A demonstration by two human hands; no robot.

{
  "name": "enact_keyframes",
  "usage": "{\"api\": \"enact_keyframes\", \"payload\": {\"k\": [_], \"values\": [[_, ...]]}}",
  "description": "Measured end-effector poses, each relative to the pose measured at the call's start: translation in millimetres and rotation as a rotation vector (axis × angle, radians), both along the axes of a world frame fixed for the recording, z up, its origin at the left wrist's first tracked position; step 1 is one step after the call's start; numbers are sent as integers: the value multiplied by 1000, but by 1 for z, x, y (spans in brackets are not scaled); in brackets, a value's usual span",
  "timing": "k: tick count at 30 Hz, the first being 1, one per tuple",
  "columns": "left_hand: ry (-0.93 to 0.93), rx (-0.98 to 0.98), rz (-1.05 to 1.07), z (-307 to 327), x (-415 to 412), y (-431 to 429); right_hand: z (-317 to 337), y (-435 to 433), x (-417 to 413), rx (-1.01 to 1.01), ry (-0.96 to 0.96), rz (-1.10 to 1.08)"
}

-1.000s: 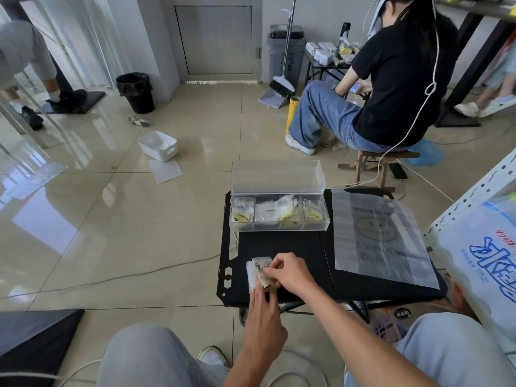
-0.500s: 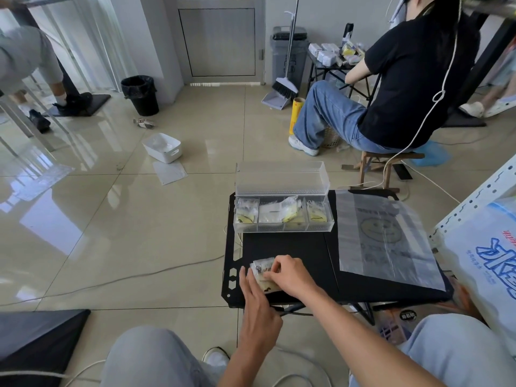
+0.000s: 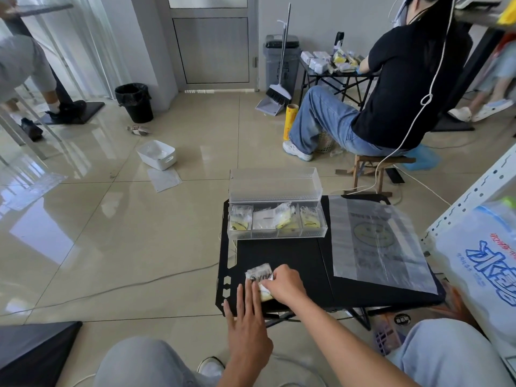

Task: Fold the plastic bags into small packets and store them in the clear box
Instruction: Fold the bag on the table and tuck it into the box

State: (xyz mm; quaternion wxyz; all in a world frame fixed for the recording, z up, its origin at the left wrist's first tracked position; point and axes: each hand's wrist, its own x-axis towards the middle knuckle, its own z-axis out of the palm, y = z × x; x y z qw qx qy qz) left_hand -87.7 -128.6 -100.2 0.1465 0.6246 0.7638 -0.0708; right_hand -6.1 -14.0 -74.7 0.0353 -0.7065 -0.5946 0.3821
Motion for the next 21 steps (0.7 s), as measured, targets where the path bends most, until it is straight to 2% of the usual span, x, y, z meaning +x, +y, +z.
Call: {"api": "enact_keyframes", "payload": {"k": [3,5,8,12,16,19,21], "values": [[-59,-38,113,13,-5,7,18,4,11,29,21,58],[-114,6,142,25,-7,19,34,14,29,63,48,72],[-265,159,55,48,-5,54,61,36,63,158,120,28],[-440,319,-111,74,6,116,79,84,101,292,226,-135],[-362,345,-222,65,18,176,75,128,111,369,280,-240],[-280,308,-267,52,28,195,71,152,106,343,304,-228],[-310,309,-262,49,32,196,69,162,102,335,310,-200]]}}
